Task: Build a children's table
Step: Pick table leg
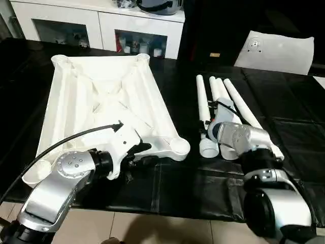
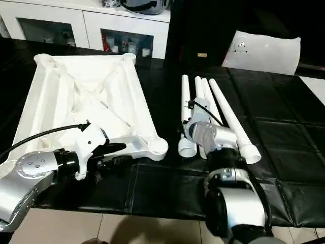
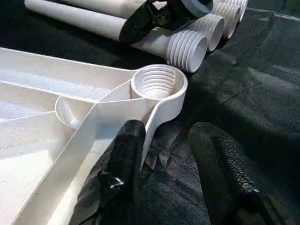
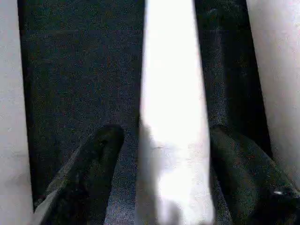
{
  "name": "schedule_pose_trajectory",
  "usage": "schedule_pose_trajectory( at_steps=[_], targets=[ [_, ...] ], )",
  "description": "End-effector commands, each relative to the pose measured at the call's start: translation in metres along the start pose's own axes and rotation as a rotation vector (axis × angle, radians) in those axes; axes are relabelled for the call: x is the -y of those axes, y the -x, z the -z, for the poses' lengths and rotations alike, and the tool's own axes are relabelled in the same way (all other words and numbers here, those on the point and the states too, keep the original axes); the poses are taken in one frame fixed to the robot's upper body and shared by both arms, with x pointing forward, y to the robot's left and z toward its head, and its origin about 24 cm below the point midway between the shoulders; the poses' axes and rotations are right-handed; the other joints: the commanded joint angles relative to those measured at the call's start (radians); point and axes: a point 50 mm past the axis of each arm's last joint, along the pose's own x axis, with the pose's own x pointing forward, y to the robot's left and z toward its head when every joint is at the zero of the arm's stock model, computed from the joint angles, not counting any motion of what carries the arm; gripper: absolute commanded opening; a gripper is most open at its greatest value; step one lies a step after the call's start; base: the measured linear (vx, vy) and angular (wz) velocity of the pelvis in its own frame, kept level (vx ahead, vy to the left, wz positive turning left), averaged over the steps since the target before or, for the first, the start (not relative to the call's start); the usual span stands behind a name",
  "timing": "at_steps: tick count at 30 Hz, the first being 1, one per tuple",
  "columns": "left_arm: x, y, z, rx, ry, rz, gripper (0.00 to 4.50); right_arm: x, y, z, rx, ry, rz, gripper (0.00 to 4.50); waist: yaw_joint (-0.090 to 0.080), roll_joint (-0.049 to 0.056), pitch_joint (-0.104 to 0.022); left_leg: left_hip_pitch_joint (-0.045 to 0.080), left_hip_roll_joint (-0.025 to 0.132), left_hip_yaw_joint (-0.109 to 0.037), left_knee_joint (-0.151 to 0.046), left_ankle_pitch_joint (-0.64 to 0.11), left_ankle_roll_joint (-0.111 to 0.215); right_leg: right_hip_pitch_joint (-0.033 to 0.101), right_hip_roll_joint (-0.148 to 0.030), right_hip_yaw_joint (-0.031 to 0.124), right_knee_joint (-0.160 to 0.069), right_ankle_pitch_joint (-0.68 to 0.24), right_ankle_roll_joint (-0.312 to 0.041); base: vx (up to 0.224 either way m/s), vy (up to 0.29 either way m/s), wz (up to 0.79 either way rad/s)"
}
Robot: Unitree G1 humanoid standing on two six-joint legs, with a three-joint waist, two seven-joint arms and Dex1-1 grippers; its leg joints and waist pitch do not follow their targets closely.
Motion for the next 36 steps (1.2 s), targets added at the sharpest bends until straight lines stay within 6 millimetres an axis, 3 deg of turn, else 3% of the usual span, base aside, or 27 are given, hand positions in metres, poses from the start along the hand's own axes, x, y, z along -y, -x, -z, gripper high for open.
schedule_pose_trajectory(
  at_steps=[1, 11, 13, 21, 30, 31, 33, 35, 36],
  targets=[
    [0.002, -0.001, -0.008, 0.009, -0.032, 0.02, 1.87, 0.007, -0.002, 0.008, -0.067, -0.022, 0.025, 2.88, 0.0, 0.018, -0.065, 0.022, 0.038, 0.001, -0.063, -0.116, -0.049, 0.032, -0.049, 0.026, -0.065, 0.018, -0.193, 0.0, 0.0, 0.0],
    [0.001, -0.002, -0.011, 0.028, -0.029, 0.013, 1.87, 0.005, 0.0, 0.0, -0.077, -0.026, 0.015, 2.09, 0.0, 0.012, -0.065, 0.02, 0.038, 0.002, -0.063, -0.115, -0.048, 0.031, -0.05, 0.027, -0.067, 0.005, -0.19, 0.0, 0.0, 0.0],
    [0.001, -0.002, -0.011, 0.029, -0.029, 0.01, 1.87, 0.005, 0.0, -0.001, -0.074, -0.03, 0.015, 1.96, 0.001, 0.014, -0.065, 0.02, 0.038, 0.002, -0.062, -0.108, -0.047, 0.032, -0.051, 0.027, -0.066, 0.011, -0.191, 0.0, 0.0, 0.0],
    [-0.005, -0.003, -0.012, 0.029, -0.049, -0.044, 2.61, 0.005, 0.002, -0.01, -0.02, -0.051, 0.003, 1.86, 0.001, 0.016, -0.066, 0.019, 0.037, 0.001, -0.062, -0.111, -0.048, 0.033, -0.049, 0.026, -0.066, 0.016, -0.191, 0.0, 0.0, 0.0],
    [-0.021, -0.007, -0.02, 0.111, -0.018, -0.211, 3.17, -0.003, 0.026, -0.042, 0.238, -0.112, -0.151, 1.86, 0.008, 0.028, -0.069, 0.02, 0.039, -0.002, -0.061, -0.087, -0.036, 0.041, -0.05, 0.026, -0.063, 0.108, -0.192, 0.0, 0.0, 0.0],
    [-0.023, -0.009, -0.025, 0.148, -0.017, -0.245, 3.4, -0.003, 0.034, -0.049, 0.345, -0.057, -0.175, 1.86, 0.011, 0.032, -0.068, 0.018, 0.038, -0.004, -0.063, -0.086, -0.034, 0.041, -0.049, 0.025, -0.064, 0.107, -0.194, 0.0, 0.0, 0.0],
    [-0.025, -0.01, -0.027, 0.164, -0.009, -0.261, 3.46, -0.003, 0.036, -0.05, 0.384, -0.029, -0.172, 1.86, 0.011, 0.029, -0.07, 0.021, 0.038, -0.003, -0.062, -0.083, -0.031, 0.041, -0.049, 0.025, -0.064, 0.109, -0.201, 0.0, 0.0, 0.0],
    [-0.032, -0.012, -0.032, 0.194, 0.009, -0.317, 3.59, -0.004, 0.043, -0.052, 0.451, 0.013, -0.194, 1.86, 0.012, 0.036, -0.068, 0.021, 0.038, -0.003, -0.061, -0.095, -0.036, 0.04, -0.05, 0.026, -0.066, 0.099, -0.201, 0.0, 0.0, 0.0],
    [-0.036, -0.013, -0.035, 0.212, 0.008, -0.358, 3.59, -0.005, 0.046, -0.051, 0.452, 0.002, -0.236, 1.86, 0.012, 0.032, -0.066, 0.021, 0.037, -0.002, -0.063, -0.115, -0.032, 0.041, -0.047, 0.027, -0.071, 0.078, -0.198, 0.0, 0.0, 0.0]
  ],
)
